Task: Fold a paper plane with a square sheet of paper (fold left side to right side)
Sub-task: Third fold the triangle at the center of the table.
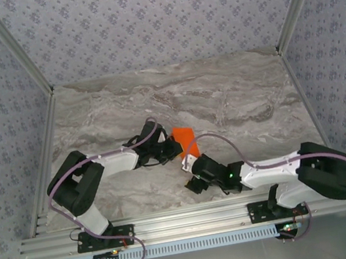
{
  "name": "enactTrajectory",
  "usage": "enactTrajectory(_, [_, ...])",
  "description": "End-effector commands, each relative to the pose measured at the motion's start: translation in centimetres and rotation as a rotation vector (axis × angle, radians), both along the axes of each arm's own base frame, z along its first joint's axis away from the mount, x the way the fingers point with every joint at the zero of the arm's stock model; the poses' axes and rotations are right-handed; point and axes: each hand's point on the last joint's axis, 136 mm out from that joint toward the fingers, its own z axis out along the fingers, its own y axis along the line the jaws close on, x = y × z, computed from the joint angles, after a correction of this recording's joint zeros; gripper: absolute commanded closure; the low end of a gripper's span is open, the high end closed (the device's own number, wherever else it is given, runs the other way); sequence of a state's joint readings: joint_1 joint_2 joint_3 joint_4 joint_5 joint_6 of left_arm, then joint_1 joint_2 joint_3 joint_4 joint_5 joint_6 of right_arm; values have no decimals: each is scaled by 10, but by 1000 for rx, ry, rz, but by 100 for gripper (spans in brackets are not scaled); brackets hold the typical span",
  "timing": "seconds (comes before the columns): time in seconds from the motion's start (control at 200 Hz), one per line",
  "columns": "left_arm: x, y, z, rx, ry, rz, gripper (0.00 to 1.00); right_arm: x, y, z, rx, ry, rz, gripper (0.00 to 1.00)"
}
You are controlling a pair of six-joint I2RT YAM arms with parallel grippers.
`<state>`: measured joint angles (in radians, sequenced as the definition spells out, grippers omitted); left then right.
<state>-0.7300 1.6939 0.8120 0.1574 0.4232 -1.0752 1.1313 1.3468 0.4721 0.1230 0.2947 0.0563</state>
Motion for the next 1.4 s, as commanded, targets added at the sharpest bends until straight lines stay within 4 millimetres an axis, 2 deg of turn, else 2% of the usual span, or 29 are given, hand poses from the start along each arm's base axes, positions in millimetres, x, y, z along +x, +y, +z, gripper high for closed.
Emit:
enactTrajectory(0.0, [-3,-4,11,-29,-7,-12,99,19,19,21,22,-107,-9,18])
enactTrajectory(0.14, [-5,-3,10,-22,-5,-16,99,25,24,22,20,-128,-23,29])
enactTrajectory(0.2, [-5,-3,10,-21,-6,-17,99,27,24,24,24,-132,-28,37])
enactTrajectory(0.32, [-5,-2,9,-16,-9,-20,99,26,25,23,29,-109,-15,64])
enactTrajectory(0.38, [-5,-2,10,-13,-12,-25,97,23,26,22,30,-85,1,81])
enactTrajectory(0.45, [-6,0,10,-4,-17,-33,90,19,26,17,29,-47,24,95])
enactTrajectory(0.505, [-6,3,11,7,-22,-38,79,18,25,14,33,-6,39,100])
enactTrajectory(0.595, [-6,14,15,31,-30,-41,65,14,24,10,57,72,79,100])
enactTrajectory(0.695, [-3,33,24,67,-53,-27,55,12,24,9,108,169,99,100])
enactTrajectory(0.804, [2,54,35,119,-84,-12,52,13,25,12,159,255,106,100])
enactTrajectory(0.864, [5,57,43,116,-102,-21,56,15,26,15,190,297,108,100])
enactTrajectory(0.949, [9,49,50,106,-115,-63,67,17,28,20,233,344,111,100])
enactTrajectory(1.059, [17,34,48,93,-104,-112,77,22,28,23,276,391,95,100])
enactTrajectory(1.269, [37,6,42,60,-98,-164,81,23,29,15,283,462,86,100])
enactTrajectory(1.394, [43,-9,27,67,-69,-203,83,24,31,12,297,487,78,100])
